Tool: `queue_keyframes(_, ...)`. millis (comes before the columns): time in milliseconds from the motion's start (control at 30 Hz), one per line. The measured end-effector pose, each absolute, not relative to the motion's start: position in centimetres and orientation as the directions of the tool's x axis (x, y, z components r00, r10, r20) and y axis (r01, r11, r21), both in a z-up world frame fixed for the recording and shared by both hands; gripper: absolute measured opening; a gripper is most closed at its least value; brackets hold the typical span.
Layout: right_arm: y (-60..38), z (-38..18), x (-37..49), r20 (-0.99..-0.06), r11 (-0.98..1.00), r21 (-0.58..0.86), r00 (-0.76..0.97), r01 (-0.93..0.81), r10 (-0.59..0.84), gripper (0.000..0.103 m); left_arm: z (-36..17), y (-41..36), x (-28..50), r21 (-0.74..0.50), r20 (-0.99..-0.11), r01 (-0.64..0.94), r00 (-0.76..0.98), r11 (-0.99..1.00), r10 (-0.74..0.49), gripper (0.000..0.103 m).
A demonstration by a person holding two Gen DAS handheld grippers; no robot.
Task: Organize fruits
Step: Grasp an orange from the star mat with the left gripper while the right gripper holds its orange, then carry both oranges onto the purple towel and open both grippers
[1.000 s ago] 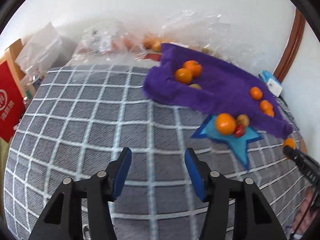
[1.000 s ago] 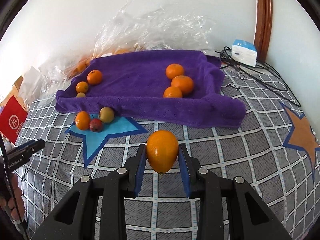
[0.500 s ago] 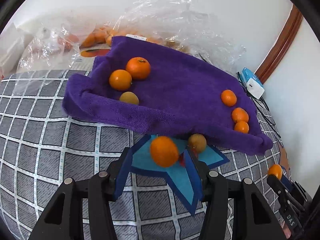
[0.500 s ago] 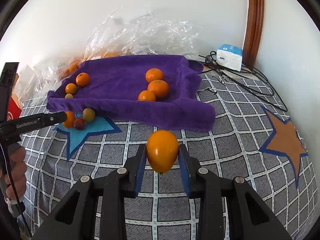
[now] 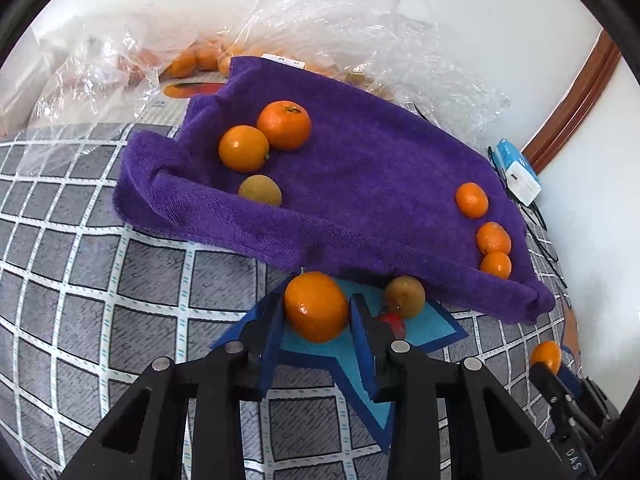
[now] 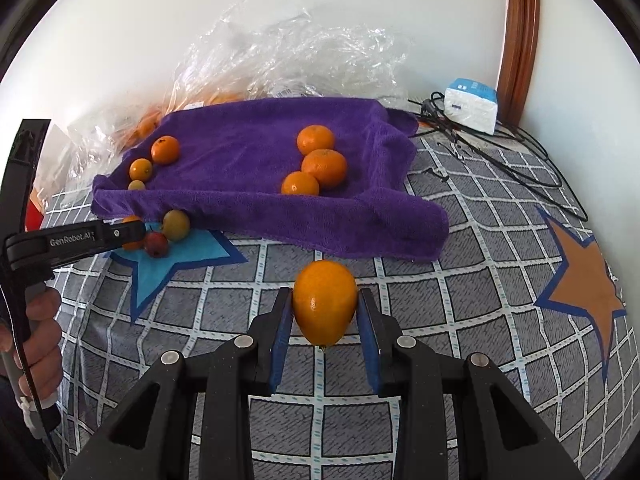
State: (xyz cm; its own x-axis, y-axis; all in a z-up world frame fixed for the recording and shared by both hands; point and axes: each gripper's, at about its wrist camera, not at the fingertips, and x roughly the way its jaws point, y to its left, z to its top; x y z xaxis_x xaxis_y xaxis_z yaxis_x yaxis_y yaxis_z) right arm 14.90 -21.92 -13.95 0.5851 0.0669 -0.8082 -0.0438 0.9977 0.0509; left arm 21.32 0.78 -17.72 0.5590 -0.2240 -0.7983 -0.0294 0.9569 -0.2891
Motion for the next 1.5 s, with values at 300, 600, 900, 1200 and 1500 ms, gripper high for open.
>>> queue_keyframes(300, -21.2, -12.5, 15.1, -0.793, 0.998, 0.052, 0.606, -0.024, 0.056, 0.032, -16.2, 2.3, 20.5, -0.244, -0.793, -0.046, 0.585, 0.969, -0.172, 0.031)
queue_keyframes(600, -21.8, -12.3, 15.9, -0.803, 0.997, 0.07, 0.595, 0.017, 0.046, 0.032, -14.5, 4.1, 19.8, -0.254, -0.771, -0.049, 0.613, 0.966, -0.172, 0.031)
queue_keyframes(900, -22.3, -11.3, 17.0, -0.788, 0.995, 0.09, 0.614, 0.049, 0.041, 0.032, -12.1, 4.6, 19.9, -0.246, -0.745, -0.028, 0.645, 0.969, -0.171, 0.031)
queue_keyframes(1200, -21.9, -10.6, 18.9, -0.777, 0.996, 0.077, 0.629, 0.049, 0.029, 0.032, -10.6, 4.9, 21.0, -0.253, -0.725, -0.017, 0.665, 0.967, -0.177, 0.031)
queue_keyframes(1500, -21.3, -11.2, 21.4, -0.784, 0.996, 0.079, 0.62, 0.048, 0.032, 0.032, -9.8, 4.7, 23.5, -0.223, -0.712, 0.003, 0.682, 0.975, -0.166, 0.031)
